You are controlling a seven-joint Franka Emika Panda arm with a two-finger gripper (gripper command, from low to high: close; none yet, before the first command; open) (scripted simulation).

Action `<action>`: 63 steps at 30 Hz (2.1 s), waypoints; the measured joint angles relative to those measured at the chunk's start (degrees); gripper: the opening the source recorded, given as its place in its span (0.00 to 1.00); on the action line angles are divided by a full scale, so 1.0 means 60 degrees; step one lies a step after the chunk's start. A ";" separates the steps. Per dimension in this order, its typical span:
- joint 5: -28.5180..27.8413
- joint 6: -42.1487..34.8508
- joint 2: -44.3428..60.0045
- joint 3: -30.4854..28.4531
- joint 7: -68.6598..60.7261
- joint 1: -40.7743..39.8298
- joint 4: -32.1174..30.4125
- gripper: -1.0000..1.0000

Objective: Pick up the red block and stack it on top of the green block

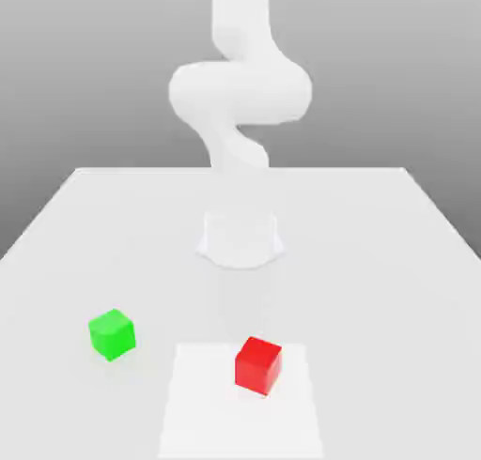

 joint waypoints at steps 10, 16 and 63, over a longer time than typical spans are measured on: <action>0.1046 0.1406 0.2572 -0.1722 -0.3870 0.1842 -0.1484 0.50; 0.1485 0.2234 0.4120 -0.2249 -0.6017 0.2671 -0.2356 0.50; 0.1241 0.5806 0.8692 -0.1442 -1.0276 0.2503 -0.4084 0.00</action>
